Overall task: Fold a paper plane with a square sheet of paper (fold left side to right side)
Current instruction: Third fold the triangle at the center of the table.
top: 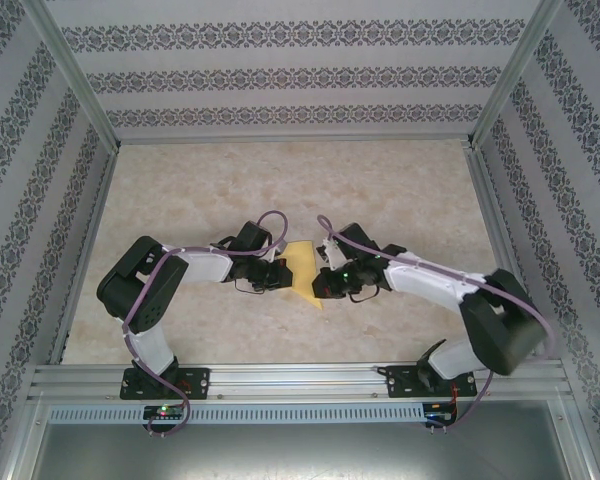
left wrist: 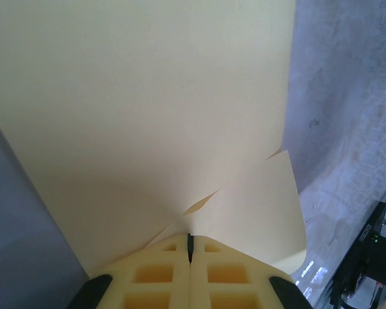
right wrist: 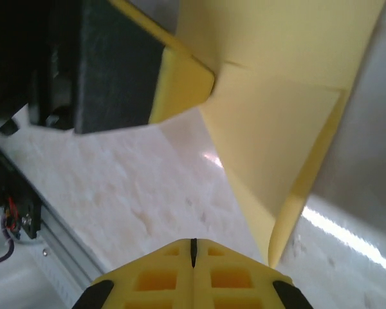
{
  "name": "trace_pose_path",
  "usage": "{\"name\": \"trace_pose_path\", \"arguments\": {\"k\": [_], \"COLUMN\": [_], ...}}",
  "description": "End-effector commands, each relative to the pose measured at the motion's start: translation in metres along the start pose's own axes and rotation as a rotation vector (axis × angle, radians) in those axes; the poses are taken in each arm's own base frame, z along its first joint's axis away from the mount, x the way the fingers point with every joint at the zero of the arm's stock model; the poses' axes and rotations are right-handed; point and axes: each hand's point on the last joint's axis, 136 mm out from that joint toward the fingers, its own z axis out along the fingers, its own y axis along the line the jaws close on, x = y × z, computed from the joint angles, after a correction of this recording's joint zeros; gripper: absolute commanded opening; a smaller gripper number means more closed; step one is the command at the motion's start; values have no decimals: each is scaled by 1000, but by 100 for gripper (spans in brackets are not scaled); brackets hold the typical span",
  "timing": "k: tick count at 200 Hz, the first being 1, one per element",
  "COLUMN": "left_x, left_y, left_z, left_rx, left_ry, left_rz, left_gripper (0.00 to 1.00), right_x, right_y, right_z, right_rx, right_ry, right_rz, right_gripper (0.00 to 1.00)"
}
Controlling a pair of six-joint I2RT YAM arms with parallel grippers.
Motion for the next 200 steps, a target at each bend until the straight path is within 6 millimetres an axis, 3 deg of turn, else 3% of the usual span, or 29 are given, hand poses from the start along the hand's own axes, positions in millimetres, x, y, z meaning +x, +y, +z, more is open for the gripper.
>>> {"name": "trace_pose_path", "arguments": {"k": [1, 73, 126, 153, 200], "left_x": [8, 2, -15, -3, 19], "left_y": [18, 9, -30, -41, -45], "left_z": [-1, -5, -32, -35, -12], "left_rx": [-85, -67, -15, 0, 19], "left_ry": [17, 3, -59, -38, 15], "left_rz": [-14, 7, 94, 116, 111], "left_gripper": [5, 5, 7, 5, 3], "right_x": [-7, 17, 28, 28, 28], "right_y": [-4, -46, -65, -68, -67], "right_z": [14, 36, 37, 36, 36], "right_rx": [13, 145, 230, 249, 248], "right_ry": [12, 113, 157, 160, 165], "right_rz": [37, 116, 121, 117, 108], "right_gripper": [0, 0, 0, 0, 0]}}
